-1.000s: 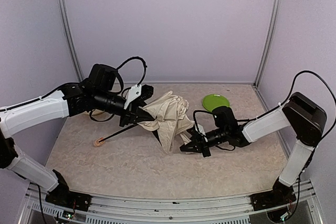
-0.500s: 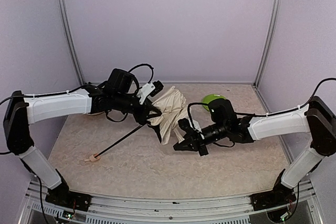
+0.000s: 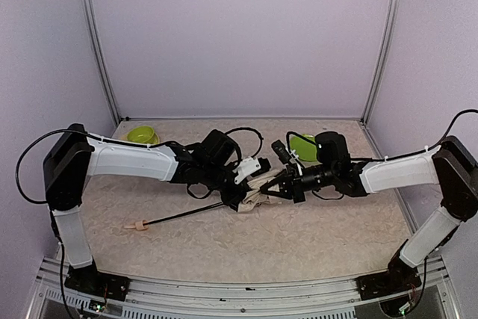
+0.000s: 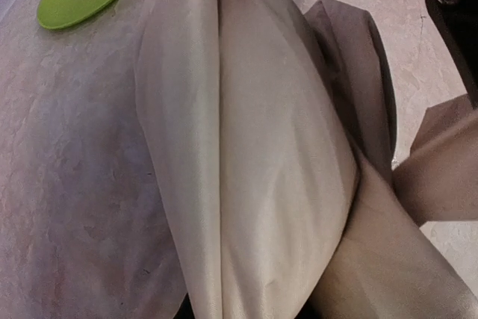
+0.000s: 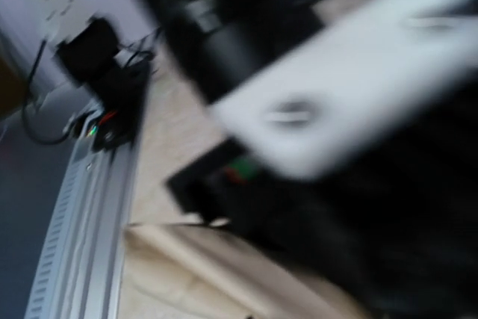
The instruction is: Put away the umbrella
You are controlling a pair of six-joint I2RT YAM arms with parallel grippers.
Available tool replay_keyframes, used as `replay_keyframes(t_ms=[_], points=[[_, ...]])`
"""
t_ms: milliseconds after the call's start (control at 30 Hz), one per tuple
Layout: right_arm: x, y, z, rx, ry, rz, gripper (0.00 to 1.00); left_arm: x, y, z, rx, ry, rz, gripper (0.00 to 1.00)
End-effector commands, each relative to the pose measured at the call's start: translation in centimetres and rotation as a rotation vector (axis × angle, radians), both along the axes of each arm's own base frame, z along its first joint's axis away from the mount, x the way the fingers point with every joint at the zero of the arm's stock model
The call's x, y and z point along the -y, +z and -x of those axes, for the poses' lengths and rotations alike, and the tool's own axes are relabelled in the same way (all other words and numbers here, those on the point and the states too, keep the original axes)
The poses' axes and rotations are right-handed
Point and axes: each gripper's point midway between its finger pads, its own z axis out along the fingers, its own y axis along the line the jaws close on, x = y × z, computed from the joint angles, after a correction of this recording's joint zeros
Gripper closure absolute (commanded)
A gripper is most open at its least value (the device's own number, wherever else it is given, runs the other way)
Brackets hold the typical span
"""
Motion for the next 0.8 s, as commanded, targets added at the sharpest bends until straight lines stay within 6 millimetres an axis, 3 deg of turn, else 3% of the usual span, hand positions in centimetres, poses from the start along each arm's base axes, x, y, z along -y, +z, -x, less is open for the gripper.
replay_keyframes(t_ms=[0,167,300,367,467,667,767], points=[[1.2,8.0,-3.1,0.118,-0.165,-0.249,1.0,-1.4,-7.2,4.6,-0.107,-0.175,-0.179,1.0],[2.3,8.5,-6.0,0.051,-0.293,-0.317,1.0,-0.5,-7.9,8.9,-0.197,-0.393,-0.157,1.0],[3.0,7.7,-9.8,0.011,-0.456,-0.276,1.0,0.3,-7.7,11.5,-0.231,-0.543,-0.141,1.0],[3.5,6.2,-11.6,-0.052,-0.516,-0.247,1.0,0.3,-8.1,12.5,-0.249,-0.592,-0.154,1.0],[2.6,3.8,-13.5,-0.121,-0.531,-0.18,1.0,0.4,-9.1,13.2,-0.265,-0.652,-0.198,1.0],[1.2,-4.2,-16.1,-0.301,-0.577,-0.012,1.0,0.9,-10.9,12.4,-0.241,-0.675,-0.246,1.0],[0.9,-7.0,-16.4,-0.363,-0.59,0.036,1.0,1.6,-11.2,11.9,-0.226,-0.672,-0.225,1.0]])
